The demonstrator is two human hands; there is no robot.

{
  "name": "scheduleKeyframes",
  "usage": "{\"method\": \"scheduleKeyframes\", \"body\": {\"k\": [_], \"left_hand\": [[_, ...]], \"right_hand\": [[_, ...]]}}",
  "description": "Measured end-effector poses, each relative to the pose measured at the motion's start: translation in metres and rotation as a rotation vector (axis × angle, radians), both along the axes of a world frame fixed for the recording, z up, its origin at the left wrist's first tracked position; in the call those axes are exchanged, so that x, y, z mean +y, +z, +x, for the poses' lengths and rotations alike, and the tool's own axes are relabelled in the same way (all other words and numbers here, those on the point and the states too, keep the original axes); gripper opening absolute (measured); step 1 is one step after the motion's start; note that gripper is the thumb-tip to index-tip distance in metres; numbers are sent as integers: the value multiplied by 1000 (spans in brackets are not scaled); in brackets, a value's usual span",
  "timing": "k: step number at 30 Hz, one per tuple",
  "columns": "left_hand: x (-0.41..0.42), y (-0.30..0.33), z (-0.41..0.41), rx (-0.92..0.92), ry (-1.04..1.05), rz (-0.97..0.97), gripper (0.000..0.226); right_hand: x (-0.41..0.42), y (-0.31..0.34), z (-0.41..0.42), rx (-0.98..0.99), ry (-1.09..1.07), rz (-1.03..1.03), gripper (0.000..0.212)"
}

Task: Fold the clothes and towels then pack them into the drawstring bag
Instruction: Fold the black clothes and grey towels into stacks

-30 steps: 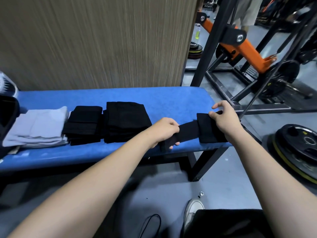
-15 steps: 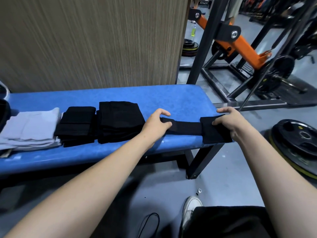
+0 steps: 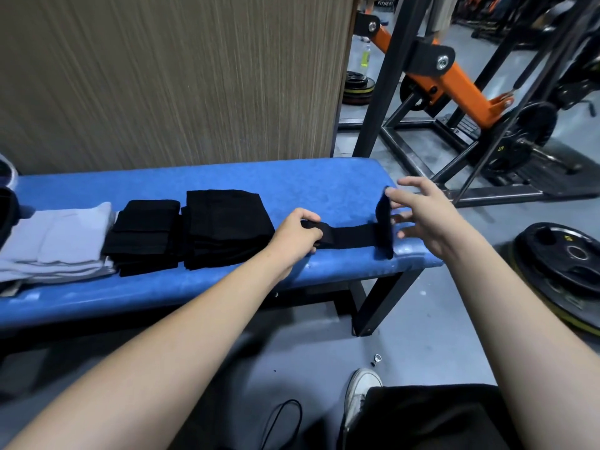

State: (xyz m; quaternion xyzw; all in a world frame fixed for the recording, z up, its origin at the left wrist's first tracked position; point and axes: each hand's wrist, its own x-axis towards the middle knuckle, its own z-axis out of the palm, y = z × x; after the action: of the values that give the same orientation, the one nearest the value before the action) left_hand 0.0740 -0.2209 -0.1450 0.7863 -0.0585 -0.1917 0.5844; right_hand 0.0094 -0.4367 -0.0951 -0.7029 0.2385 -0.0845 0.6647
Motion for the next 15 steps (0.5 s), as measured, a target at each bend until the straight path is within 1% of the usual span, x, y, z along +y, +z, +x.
{"method": "scheduleKeyframes", "body": {"k": [1, 3, 4, 6, 8, 11, 13, 15], "left_hand": [[0, 1, 0, 8, 1, -10, 24], [1, 2, 0, 19, 2, -18, 23], [1, 2, 0, 23, 2, -21, 23], [1, 1, 0, 27, 1, -22, 21], [1, 0, 0, 32, -11, -21, 21], [2, 0, 0, 44, -19, -20, 23], [3, 1, -1, 41, -24, -12, 27], [3, 1, -1, 38, -29, -3, 31]], "right_hand": [[4, -1, 1, 16, 41, 9, 42], [11, -5, 4, 66, 108, -25, 39], [13, -9, 6, 95, 133, -85, 36], [17, -18, 9, 146, 160, -274, 31], [17, -27, 11, 183, 157, -455, 31], [14, -30, 12, 283, 133, -699, 44], [14, -31, 12, 358, 152, -760, 57], [17, -32, 14, 392, 174, -799, 68]]}}
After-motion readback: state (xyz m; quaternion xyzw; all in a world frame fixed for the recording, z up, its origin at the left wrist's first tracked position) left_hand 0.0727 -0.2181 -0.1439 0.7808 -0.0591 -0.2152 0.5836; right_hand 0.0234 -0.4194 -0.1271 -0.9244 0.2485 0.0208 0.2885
